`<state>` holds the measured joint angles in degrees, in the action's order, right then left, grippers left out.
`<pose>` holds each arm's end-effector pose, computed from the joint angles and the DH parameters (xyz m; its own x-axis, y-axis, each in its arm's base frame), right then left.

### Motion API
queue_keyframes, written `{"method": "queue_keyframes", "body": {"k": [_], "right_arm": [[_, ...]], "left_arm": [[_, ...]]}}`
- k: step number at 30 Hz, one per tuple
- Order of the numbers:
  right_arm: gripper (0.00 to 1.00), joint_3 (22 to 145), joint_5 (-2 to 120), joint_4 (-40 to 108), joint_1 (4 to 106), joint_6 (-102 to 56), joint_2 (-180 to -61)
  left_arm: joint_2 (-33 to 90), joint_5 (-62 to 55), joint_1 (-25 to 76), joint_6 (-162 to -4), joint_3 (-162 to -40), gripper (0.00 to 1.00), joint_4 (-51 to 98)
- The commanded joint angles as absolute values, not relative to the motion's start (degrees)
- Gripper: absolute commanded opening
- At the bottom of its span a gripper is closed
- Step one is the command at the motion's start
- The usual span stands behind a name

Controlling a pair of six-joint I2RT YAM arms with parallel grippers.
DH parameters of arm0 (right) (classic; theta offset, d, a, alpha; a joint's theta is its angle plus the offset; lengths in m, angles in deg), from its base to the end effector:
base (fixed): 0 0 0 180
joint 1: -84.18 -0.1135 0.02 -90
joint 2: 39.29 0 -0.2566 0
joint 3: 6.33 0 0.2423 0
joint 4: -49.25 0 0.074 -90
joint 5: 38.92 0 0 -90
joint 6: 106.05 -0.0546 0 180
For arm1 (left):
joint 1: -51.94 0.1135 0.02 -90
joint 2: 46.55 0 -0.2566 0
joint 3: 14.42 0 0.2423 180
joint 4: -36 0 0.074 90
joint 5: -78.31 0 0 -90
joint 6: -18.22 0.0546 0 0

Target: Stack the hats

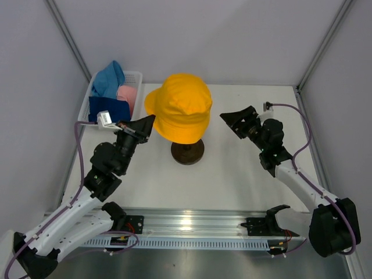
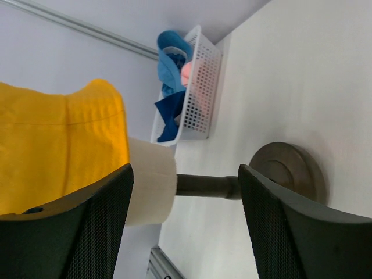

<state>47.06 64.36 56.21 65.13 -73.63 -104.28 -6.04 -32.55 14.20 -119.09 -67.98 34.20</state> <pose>0.2564 0.1018 0.2870 -0.4918 0.6993 -0.5187 -0.2218 0.4754 0.8513 0.1571 -0.0970 0.3593 -0.1128 -0.7813 -0.6139 0.3139 0.5582 -0.7680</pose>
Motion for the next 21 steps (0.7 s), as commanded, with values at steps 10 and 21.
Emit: {"method": "queue_keyframes", "body": {"k": [10,21], "right_arm": [[0.76,46.16,63.65,65.14,58.87,-84.95,-100.37],[0.73,39.83,59.61,73.49,54.04,-94.18,-100.63]], "left_arm": [[1.43,-35.24,11.60,-116.78,-70.68,0.01,29.13],[0.65,-40.07,11.25,-114.14,-67.60,0.01,31.24]]}}
